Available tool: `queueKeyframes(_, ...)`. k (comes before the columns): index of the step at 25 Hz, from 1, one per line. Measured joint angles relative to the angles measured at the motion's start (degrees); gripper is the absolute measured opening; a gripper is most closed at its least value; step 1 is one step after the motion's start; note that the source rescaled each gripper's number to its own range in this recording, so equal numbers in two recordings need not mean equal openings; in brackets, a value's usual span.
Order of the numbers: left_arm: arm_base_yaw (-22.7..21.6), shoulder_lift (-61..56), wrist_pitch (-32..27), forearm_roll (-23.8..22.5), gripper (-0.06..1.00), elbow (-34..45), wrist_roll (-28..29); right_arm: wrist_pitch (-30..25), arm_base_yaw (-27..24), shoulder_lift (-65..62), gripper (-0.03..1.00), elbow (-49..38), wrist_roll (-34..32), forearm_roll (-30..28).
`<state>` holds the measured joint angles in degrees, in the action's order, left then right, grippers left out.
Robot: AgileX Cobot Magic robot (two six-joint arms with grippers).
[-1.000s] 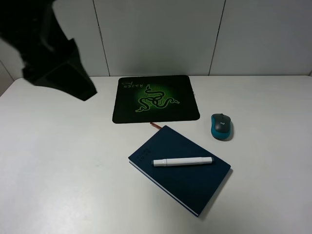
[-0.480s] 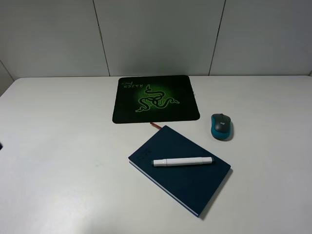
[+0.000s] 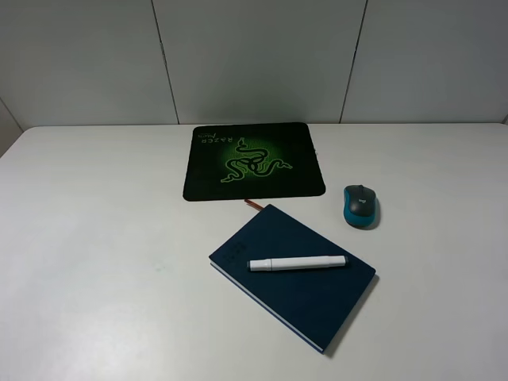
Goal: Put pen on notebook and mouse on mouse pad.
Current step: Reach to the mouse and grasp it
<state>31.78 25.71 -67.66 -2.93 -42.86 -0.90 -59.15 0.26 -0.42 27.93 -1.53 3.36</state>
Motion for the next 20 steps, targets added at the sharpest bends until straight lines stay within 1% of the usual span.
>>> queueKeyframes(6, -11.23, -5.64, 2.52, -0.25, 1.0, 5.43, 0.17, 0.0, 0.0, 0.0, 1.0, 0.0, 0.0, 0.0)
queueKeyframes(11, -18.54, -11.97, 5.01, -0.25, 1.0, 10.52, 0.22, 0.0, 0.0, 0.0, 1.0, 0.0, 0.0, 0.0)
queueKeyframes(14, -21.52, -16.19, 7.07, -0.19, 1.0, 13.39, 0.22, 0.0, 0.0, 0.0, 1.0, 0.0, 0.0, 0.0)
queueKeyframes(20, -25.35, -24.33, 7.06, 1.29, 1.0, 15.08, 0.02, 0.0, 0.0, 0.0, 1.0, 0.0, 0.0, 0.0)
